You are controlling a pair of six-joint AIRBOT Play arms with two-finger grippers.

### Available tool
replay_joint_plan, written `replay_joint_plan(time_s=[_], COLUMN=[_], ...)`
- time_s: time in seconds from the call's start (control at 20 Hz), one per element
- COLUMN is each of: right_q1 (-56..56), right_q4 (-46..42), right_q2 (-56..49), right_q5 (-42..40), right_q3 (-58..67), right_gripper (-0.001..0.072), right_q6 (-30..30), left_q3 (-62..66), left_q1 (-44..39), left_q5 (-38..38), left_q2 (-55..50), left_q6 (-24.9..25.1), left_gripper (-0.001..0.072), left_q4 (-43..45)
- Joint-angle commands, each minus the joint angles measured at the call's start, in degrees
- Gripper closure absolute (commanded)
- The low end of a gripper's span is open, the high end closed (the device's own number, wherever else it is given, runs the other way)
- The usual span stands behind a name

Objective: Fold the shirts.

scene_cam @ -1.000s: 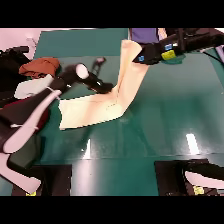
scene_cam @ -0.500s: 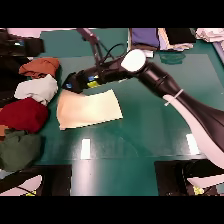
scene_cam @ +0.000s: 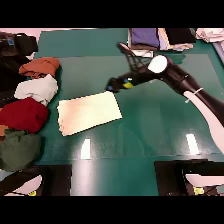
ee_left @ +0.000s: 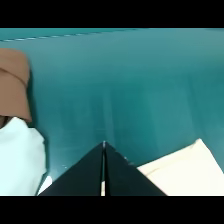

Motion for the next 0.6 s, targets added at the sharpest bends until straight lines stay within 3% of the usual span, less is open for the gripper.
replay_joint_plan(time_s=[0.0,0.3,0.5,0.55], right_q1=[-10.6,-7.5,0.6,2.3], right_q4=[0.8,19.2,20.2,20.1], right_q2=[-2.7,-14.9,-23.8,-25.7], right_q5=[5.7,3.9,4.6,4.2], right_q3=[-7.5,-7.1,3.0,5.6], right_gripper=[0.011,0.012,0.0125,0.021], right_q6=[1.7,-4.1,-4.4,-4.4], left_q3=[-0.7,-0.8,-0.9,-0.8], left_q1=[-3.7,-8.5,-8.8,-8.8], left_q5=[1.5,1.6,1.6,1.6], left_q2=[-1.1,-4.7,-5.5,-5.5], left_q6=[0.2,0.7,0.7,0.7], left_gripper=[0.0684,0.0684,0.0684,0.0684], left_q4=[-0.1,-0.2,-0.8,-0.8])
